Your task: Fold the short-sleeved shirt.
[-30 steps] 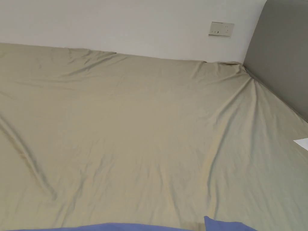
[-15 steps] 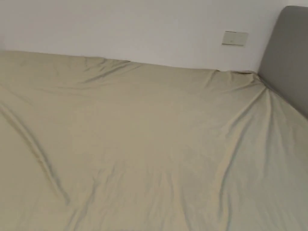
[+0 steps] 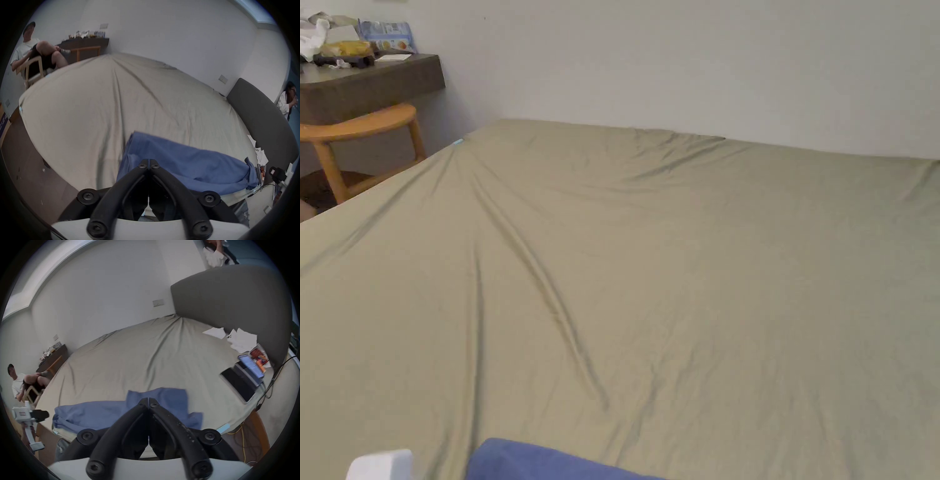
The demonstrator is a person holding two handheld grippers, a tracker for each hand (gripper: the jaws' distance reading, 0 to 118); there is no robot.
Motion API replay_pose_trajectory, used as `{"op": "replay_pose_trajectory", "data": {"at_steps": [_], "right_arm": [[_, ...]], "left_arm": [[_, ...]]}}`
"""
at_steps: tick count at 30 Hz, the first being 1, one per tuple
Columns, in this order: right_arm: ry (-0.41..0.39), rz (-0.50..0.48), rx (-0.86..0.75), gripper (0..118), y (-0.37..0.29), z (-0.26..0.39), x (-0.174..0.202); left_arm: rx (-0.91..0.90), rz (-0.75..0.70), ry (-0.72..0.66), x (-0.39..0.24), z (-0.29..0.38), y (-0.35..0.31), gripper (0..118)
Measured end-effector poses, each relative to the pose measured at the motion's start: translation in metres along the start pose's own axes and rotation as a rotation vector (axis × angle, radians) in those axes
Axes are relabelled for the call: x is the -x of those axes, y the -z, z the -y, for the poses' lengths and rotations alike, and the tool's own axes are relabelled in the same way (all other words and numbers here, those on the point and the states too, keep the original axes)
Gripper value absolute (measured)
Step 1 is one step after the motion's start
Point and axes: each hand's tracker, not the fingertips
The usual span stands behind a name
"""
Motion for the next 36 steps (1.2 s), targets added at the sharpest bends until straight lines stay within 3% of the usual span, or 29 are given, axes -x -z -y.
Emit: {"op": "replay_pose_trajectory", "data": {"at_steps": [7, 8, 10, 11, 13, 15, 18, 27, 30, 32, 34, 36], "right_arm": [[-0.012, 0.018, 0.013, 1, 0.0, -0.007, 0.005], [-0.001, 0.018, 0.011, 1, 0.0, -0.009, 0.004], [0.028, 0.005, 0.005, 1, 0.002, -0.011, 0.002], [0.038, 0.0, 0.006, 1, 0.002, -0.012, 0.002], [0.052, -0.011, 0.012, 1, 0.005, -0.013, 0.003], [0.05, -0.021, 0.018, 1, 0.005, -0.013, 0.007], [0.032, -0.025, 0.027, 1, 0.006, -0.012, 0.012], [0.024, -0.001, 0.053, 1, 0.013, -0.01, 0.016], [0.026, -0.012, 0.066, 1, 0.014, -0.009, 0.017], [0.027, -0.018, 0.069, 1, 0.014, -0.007, 0.018], [0.031, -0.021, 0.073, 1, 0.015, -0.007, 0.018], [0.038, -0.019, 0.075, 1, 0.016, -0.006, 0.016]], "left_arm": [[-0.015, 0.032, -0.046, 0.028, -0.019, 0.002, 0], [-0.007, 0.059, -0.055, 0.032, -0.023, 0.004, 6], [0.049, 0.096, -0.089, 0.041, -0.033, 0.013, 61], [0.086, 0.116, -0.106, 0.047, -0.036, 0.021, 80], [0.165, 0.146, -0.134, 0.057, -0.041, 0.038, 87], [0.171, 0.144, -0.145, 0.06, -0.043, 0.049, 112], [0.208, 0.084, -0.162, 0.065, -0.041, 0.066, 104], [0.217, 0.174, -0.068, 0.038, -0.031, 0.058, 94], [0.222, 0.129, -0.042, 0.028, -0.027, 0.061, 89], [0.214, 0.094, -0.012, 0.026, -0.026, 0.057, 76], [0.206, 0.056, -0.022, 0.03, -0.027, 0.05, 47], [0.19, 0.067, -0.057, 0.036, -0.027, 0.042, 27]]}}
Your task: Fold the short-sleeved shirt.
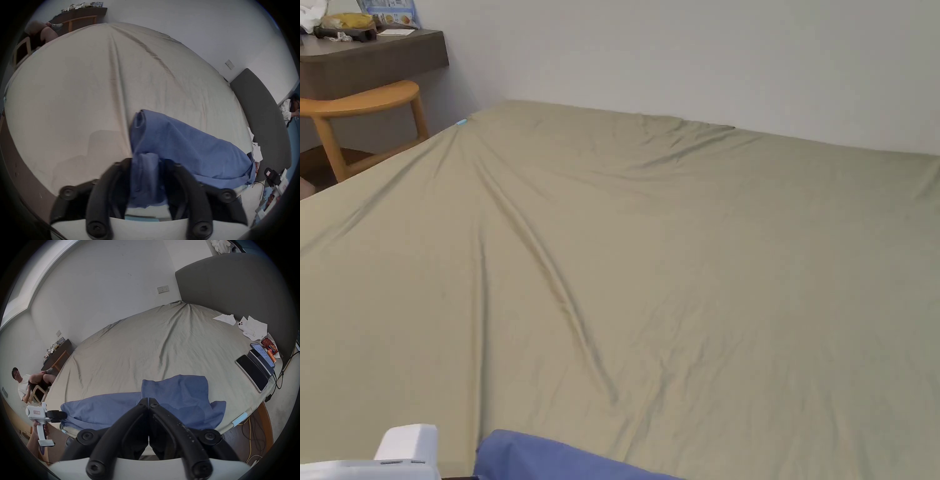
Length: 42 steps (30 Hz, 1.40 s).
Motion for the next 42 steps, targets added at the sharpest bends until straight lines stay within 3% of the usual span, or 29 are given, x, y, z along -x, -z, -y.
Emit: {"op": "replay_pose_trajectory", "data": {"at_steps": [3, 7, 14, 18, 24, 29, 36, 42], "right_arm": [[0.021, 0.003, 0.005, 1, 0.001, 0.0, -0.002], [0.03, -0.002, 0.006, 1, 0.001, 0.001, -0.003], [0.048, -0.001, -0.014, 1, -0.008, -0.002, -0.008], [0.065, 0.018, -0.027, 1, -0.01, -0.006, -0.011], [0.056, 0.023, -0.05, 1, -0.016, -0.011, -0.009], [0.056, 0.022, -0.059, 1, -0.018, -0.011, -0.008], [0.071, 0.002, -0.051, 1, -0.015, -0.01, -0.007], [0.069, -0.013, -0.059, 1, -0.023, -0.005, -0.011]], "left_arm": [[0.015, 0.115, -0.051, 0.002, 0.004, -0.005, 19], [0.051, 0.035, 0.001, -0.006, 0.011, 0.018, 19], [-0.014, 0.147, -0.155, 0.003, -0.004, -0.009, 11], [-0.091, 0.257, -0.325, 0.027, -0.021, -0.037, 10], [-0.172, 0.111, -0.306, 0.046, -0.045, -0.062, 7], [-0.201, 0.074, -0.321, 0.045, -0.047, -0.081, 7], [-0.178, 0.342, -0.061, -0.062, -0.025, -0.09, 7], [0.009, 0.522, 0.13, -0.153, 0.005, -0.028, 7]]}}
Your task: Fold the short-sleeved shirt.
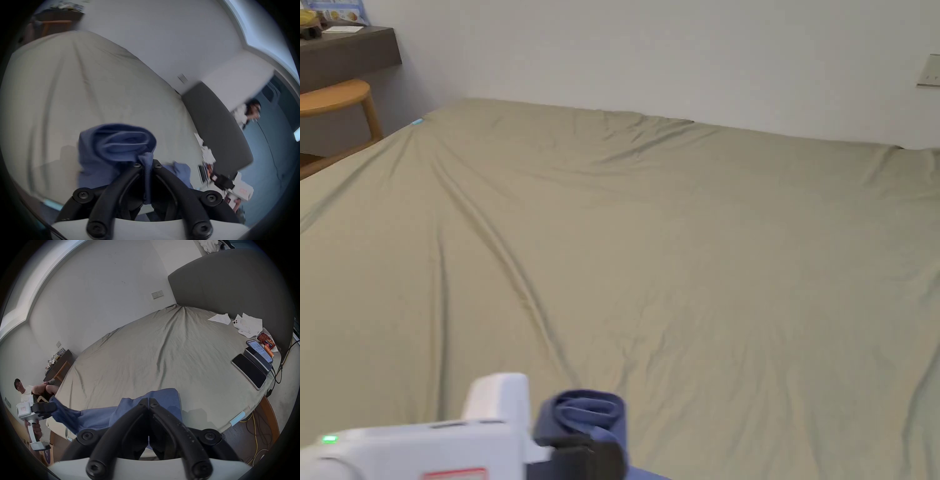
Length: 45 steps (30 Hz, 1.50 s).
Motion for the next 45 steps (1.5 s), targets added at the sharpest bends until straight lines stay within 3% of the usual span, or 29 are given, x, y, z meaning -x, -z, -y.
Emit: {"op": "replay_pose_trajectory", "data": {"at_steps": [7, 13, 14, 16, 17, 20, 23, 25, 29, 34, 37, 41, 43, 45], "right_arm": [[0.028, 0.049, -0.017, 1, -0.013, 0.004, -0.022], [0.071, 0.085, -0.011, 1, -0.016, 0.01, -0.039], [0.074, 0.087, -0.009, 1, -0.016, 0.011, -0.04], [0.077, 0.088, -0.003, 1, -0.014, 0.013, -0.041], [0.078, 0.086, -0.001, 1, -0.014, 0.014, -0.04], [0.092, 0.06, 0.013, 1, -0.011, 0.016, -0.039], [0.097, 0.048, 0.025, 1, -0.005, 0.019, -0.041], [0.095, 0.047, 0.029, 1, -0.005, 0.017, -0.037], [0.105, 0.038, 0.03, 1, -0.008, 0.018, -0.037], [0.103, 0.063, 0.027, 1, -0.015, 0.02, -0.042], [0.117, 0.076, 0.019, 1, -0.022, 0.022, -0.047], [0.132, 0.108, 0.028, 1, -0.019, 0.023, -0.053], [0.131, 0.114, 0.033, 1, -0.019, 0.023, -0.052], [0.123, 0.101, 0.034, 1, -0.02, 0.021, -0.047]], "left_arm": [[0.223, -0.03, 0.132, -0.028, 0.043, 0.111, 7], [0.32, -0.039, 0.207, -0.044, 0.064, 0.123, 10], [0.315, -0.027, 0.198, -0.046, 0.062, 0.115, 17], [0.242, 0.03, 0.14, -0.049, 0.054, 0.089, 50], [0.183, 0.063, 0.115, -0.049, 0.048, 0.074, 59], [-0.015, 0.063, 0.071, -0.047, 0.033, 0.034, 55], [-0.084, -0.186, 0.19, -0.043, 0.029, 0.036, 1], [0.011, -0.281, 0.204, -0.034, 0.032, 0.057, 2], [0.141, -0.099, 0.08, -0.025, 0.043, 0.091, 2], [0.16, -0.272, 0.063, -0.014, 0.04, 0.159, 2], [0.117, -0.207, 0.049, -0.02, 0.045, 0.164, 1], [0.121, -0.24, 0.072, -0.028, 0.047, 0.162, 1], [0.125, -0.172, 0.036, -0.036, 0.042, 0.146, 1], [0.078, 0.003, -0.031, -0.042, 0.034, 0.109, 1]]}}
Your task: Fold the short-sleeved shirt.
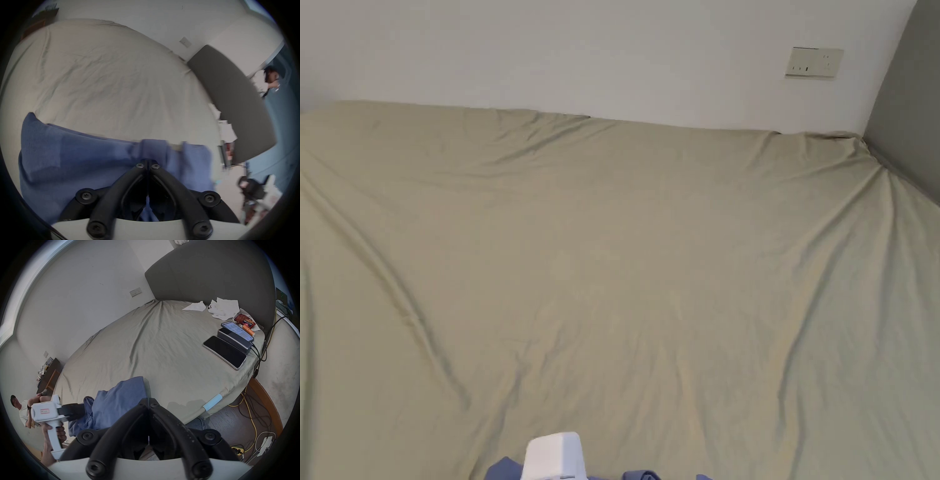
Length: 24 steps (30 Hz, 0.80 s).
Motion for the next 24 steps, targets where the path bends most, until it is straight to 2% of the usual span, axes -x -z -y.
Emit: {"op": "replay_pose_trajectory", "data": {"at_steps": [3, 5, 7, 9, 12, 16, 19, 20, 21, 22, 23, 24], "right_arm": [[-0.029, -0.016, -0.006, 1, -0.001, -0.004, 0.007], [-0.046, -0.021, -0.013, 1, 0.0, -0.006, 0.013], [-0.054, -0.028, -0.017, 1, 0.001, -0.008, 0.017], [-0.061, -0.041, -0.016, 1, 0.003, -0.008, 0.021], [-0.079, -0.053, -0.006, 1, 0.005, -0.006, 0.027], [-0.116, -0.054, 0.007, 1, 0.005, -0.005, 0.036], [-0.127, -0.057, 0.011, 1, 0.006, -0.007, 0.043], [-0.132, -0.06, 0.011, 1, 0.007, -0.007, 0.046], [-0.138, -0.065, 0.012, 1, 0.007, -0.008, 0.049], [-0.143, -0.069, 0.013, 1, 0.007, -0.008, 0.052], [-0.151, -0.075, 0.014, 1, 0.007, -0.008, 0.055], [-0.161, -0.08, 0.017, 1, 0.007, -0.008, 0.058]], "left_arm": [[-0.144, 0.119, 0.018, 0.004, -0.009, -0.058, 2], [-0.232, 0.062, 0.066, 0.017, -0.016, -0.087, 2], [-0.27, -0.005, 0.051, 0.043, -0.021, -0.105, 2], [-0.255, -0.056, -0.057, 0.074, -0.023, -0.115, 2], [-0.179, -0.015, -0.197, 0.118, -0.014, -0.122, 2], [-0.159, -0.026, -0.223, 0.151, 0.001, -0.126, 2], [-0.13, 0.028, -0.22, 0.16, 0.005, -0.12, 4], [-0.123, 0.031, -0.206, 0.161, 0.005, -0.115, 15], [-0.095, 0.026, -0.182, 0.161, 0.004, -0.107, 53], [-0.059, 0.028, -0.165, 0.162, 0.002, -0.099, 86], [-0.018, 0.051, -0.147, 0.161, 0.001, -0.093, 112], [-0.014, 0.089, -0.138, 0.161, 0.0, -0.088, 118]]}}
